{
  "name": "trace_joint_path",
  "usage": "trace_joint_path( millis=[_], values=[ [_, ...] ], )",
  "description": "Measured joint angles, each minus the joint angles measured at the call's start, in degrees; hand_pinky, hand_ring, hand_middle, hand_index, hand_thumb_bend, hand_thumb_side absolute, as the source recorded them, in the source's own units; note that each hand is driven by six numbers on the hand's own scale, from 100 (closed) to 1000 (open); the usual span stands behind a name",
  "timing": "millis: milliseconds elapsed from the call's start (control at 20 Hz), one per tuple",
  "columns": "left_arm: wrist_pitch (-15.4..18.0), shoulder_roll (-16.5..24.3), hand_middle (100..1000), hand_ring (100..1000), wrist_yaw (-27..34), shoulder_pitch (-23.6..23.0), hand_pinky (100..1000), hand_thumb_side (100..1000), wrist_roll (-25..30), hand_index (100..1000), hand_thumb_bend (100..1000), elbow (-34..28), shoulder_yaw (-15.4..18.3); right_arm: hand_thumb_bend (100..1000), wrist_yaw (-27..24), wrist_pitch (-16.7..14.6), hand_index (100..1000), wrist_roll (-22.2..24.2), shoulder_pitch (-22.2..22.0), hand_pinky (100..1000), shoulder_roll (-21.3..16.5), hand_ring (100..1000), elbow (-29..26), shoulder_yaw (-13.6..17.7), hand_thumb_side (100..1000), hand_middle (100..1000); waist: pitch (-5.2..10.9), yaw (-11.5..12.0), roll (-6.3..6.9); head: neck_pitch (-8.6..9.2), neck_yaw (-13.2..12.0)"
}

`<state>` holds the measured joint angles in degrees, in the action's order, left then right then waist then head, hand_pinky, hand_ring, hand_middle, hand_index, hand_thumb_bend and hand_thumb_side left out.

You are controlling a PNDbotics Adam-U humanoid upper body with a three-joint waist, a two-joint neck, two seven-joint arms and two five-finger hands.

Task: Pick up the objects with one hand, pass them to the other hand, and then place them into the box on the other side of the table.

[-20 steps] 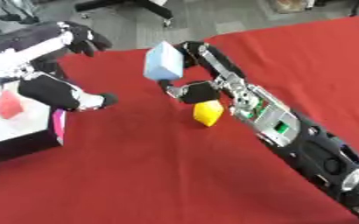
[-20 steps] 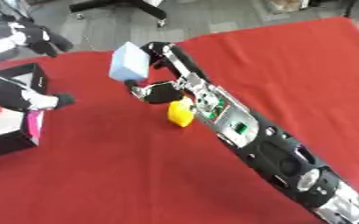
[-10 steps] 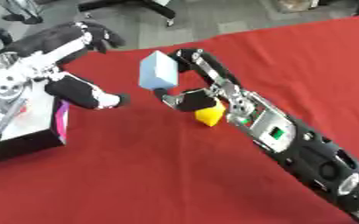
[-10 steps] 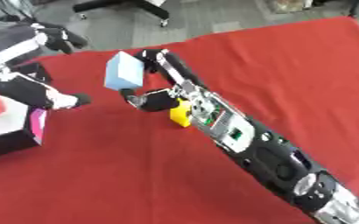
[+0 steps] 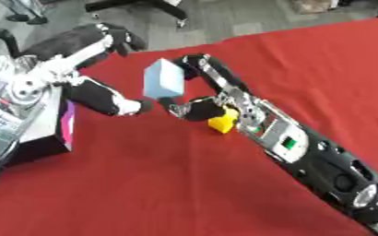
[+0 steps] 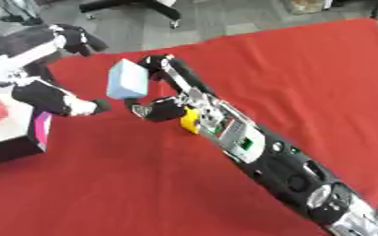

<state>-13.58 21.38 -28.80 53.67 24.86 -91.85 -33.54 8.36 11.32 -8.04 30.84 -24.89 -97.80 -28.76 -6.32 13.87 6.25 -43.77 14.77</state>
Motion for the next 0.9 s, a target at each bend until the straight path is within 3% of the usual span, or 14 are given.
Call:
trace_joint_path(
  millis=[300, 900],
  values=[
    [-0.29, -1.05, 775, 763, 0.0, 0.0, 836, 372, -0.04, 862, 564, 1.0, -0.21, 368, 0.79, -0.15, 596, 0.13, 0.39, 747, 0.34, 713, 0.0, -0.33, 100, 505, 0.0, -0.07, 0.0, 0.0, -0.18],
    [-0.74, -2.3, 763, 753, -0.01, -0.03, 828, 348, -1.12, 852, 490, 2.56, -0.85, 355, 1.49, -0.66, 595, 0.65, 0.37, 747, 0.38, 712, -0.02, -0.68, 100, 504, 0.0, -0.27, 0.0, 0.0, -0.53]
  ],
)
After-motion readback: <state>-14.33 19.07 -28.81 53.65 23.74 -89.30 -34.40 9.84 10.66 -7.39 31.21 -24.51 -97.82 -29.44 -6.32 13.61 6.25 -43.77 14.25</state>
